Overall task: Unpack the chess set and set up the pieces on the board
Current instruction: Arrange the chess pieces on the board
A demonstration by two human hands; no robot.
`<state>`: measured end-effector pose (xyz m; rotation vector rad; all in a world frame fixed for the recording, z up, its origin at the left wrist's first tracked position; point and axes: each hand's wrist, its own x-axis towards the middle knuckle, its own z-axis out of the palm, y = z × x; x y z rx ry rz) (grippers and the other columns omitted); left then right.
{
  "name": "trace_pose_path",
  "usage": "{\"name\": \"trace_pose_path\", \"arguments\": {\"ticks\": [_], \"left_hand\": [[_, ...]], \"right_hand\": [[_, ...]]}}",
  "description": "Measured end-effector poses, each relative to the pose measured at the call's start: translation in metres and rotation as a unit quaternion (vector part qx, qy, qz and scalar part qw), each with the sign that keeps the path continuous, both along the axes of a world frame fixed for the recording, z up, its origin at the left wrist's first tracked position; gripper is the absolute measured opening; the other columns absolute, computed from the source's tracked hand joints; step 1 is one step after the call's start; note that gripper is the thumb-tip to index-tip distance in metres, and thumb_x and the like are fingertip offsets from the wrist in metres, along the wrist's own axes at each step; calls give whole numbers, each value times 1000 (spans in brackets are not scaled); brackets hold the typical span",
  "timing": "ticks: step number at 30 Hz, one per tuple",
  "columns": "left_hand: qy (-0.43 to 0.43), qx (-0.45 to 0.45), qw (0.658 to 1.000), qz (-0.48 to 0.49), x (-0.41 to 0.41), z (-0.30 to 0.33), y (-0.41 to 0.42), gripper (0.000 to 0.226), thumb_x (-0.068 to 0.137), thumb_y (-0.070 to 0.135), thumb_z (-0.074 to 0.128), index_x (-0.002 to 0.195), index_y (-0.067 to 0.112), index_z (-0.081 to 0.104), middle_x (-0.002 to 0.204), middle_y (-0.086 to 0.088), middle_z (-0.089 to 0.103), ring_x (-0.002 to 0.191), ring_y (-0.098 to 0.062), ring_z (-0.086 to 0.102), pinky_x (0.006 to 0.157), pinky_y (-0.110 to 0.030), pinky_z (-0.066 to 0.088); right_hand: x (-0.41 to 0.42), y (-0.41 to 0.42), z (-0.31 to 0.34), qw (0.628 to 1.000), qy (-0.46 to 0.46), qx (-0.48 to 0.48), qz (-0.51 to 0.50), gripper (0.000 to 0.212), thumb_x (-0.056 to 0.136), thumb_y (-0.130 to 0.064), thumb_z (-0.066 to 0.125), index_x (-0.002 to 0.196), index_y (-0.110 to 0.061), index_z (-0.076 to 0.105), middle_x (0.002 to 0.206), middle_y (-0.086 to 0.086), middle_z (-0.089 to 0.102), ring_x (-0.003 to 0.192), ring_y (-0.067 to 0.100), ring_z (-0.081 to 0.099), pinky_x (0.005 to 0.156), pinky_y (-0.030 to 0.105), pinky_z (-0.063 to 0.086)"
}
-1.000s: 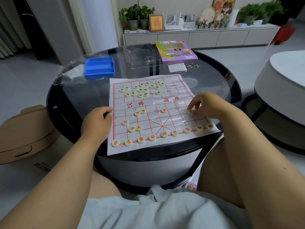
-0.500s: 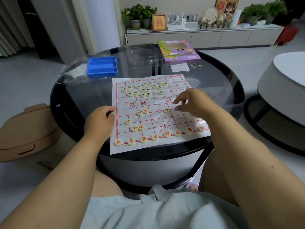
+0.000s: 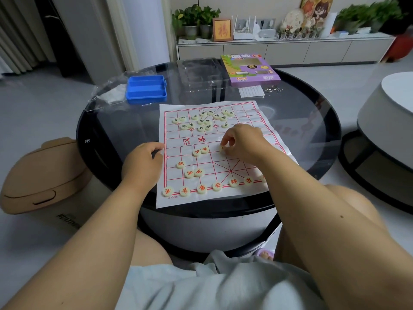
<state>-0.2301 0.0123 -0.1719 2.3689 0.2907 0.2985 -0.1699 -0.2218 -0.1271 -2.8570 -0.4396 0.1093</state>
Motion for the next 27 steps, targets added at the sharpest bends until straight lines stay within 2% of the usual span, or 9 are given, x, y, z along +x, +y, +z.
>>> {"name": "trace_pose_path", "arguments": {"ticks": [3,6,10,16,21,24,27], "left_hand": [[0,2,1000,3,-1,1,-1,25,98,25,51,121,21,60,108,9,62,84,-10,62,54,-22,47],[0,4,1000,7,-1,3,-2,26,98,24,50,122,21,60,104,12,59,84,-9,61,55,-23,49],[-1,2,1000,5,-1,2,-1,24,98,25,50,120,22,61,113,8,63,88,-11,64,56,-22,49],[3,7,1000,6,0,2,-1,24,100,26,47,119,23,62,113,8,63,88,-10,64,56,-22,48],[9,-2,1000,19,-1,4,-2,32,102,17,39,127,21,58,117,5,61,89,-13,62,57,-23,48],[8,-22,999,27,-1,4,-1,35,102,16,38,131,25,55,123,5,60,96,-14,62,66,-28,55],[7,-17,999,32,0,4,-2,42,102,12,36,140,27,44,133,6,56,112,-19,58,73,-27,51]], "right_hand": [[1,3,0,1000,0,6,1,30,84,-38,67,112,-26,64,100,-4,59,101,20,53,83,33,34],[1,12,2,999,-27,26,20,37,83,-40,68,117,-27,62,107,-2,62,104,21,54,86,35,37],[-1,29,0,998,-22,21,57,33,86,-34,66,119,-30,62,113,-2,60,107,22,53,86,35,35],[4,39,-2,998,-20,-20,64,24,88,-29,63,113,-29,65,116,-2,60,107,21,52,84,32,36],[4,47,6,997,-36,27,68,27,88,-33,63,113,-24,66,116,1,60,106,21,52,84,33,37],[1,64,9,994,-28,54,90,26,87,-33,64,112,-24,67,114,-1,61,101,19,54,84,32,41],[-3,87,6,991,-9,77,112,26,86,-31,66,110,-23,67,114,-1,61,101,19,55,92,37,46]]}}
